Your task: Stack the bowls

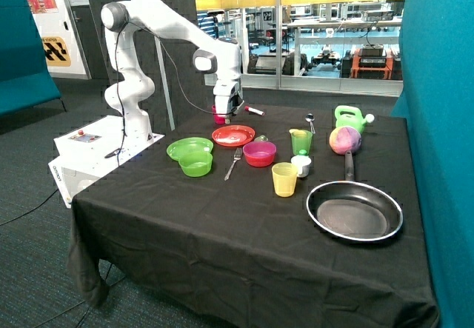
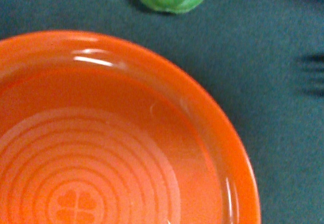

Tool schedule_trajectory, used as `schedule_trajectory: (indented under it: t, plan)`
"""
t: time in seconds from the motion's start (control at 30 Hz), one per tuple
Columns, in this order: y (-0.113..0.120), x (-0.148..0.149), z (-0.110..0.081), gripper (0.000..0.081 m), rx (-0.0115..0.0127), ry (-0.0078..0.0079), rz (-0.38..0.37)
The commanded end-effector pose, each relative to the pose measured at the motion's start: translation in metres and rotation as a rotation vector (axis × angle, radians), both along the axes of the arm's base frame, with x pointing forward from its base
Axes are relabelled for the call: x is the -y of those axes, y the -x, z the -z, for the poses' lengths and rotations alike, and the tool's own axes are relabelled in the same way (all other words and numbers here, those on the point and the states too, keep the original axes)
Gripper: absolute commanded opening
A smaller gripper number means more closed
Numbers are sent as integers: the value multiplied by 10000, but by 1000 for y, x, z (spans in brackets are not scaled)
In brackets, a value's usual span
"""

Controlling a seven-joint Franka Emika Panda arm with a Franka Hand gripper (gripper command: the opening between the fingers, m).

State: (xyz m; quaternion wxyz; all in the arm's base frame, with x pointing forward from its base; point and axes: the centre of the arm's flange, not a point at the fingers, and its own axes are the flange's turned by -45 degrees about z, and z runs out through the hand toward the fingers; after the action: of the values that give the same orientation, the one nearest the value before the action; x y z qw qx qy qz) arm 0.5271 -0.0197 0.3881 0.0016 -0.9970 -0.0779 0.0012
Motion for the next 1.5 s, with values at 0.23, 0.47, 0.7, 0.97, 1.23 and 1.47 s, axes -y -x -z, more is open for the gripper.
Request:
schedule_trajectory:
  t: [0.23, 0.47, 0.7, 0.97, 1.23, 1.47]
  plan:
    - [18, -6, 2, 521, 27, 30, -197]
    - [23, -7, -1, 499, 27, 30, -191]
    - [40, -2, -5, 473, 26, 31, 84]
    - [60, 6, -5, 474, 26, 31, 304]
    - [68, 8, -3, 457, 26, 31, 474]
    - [67, 23, -5, 457, 25, 32, 781]
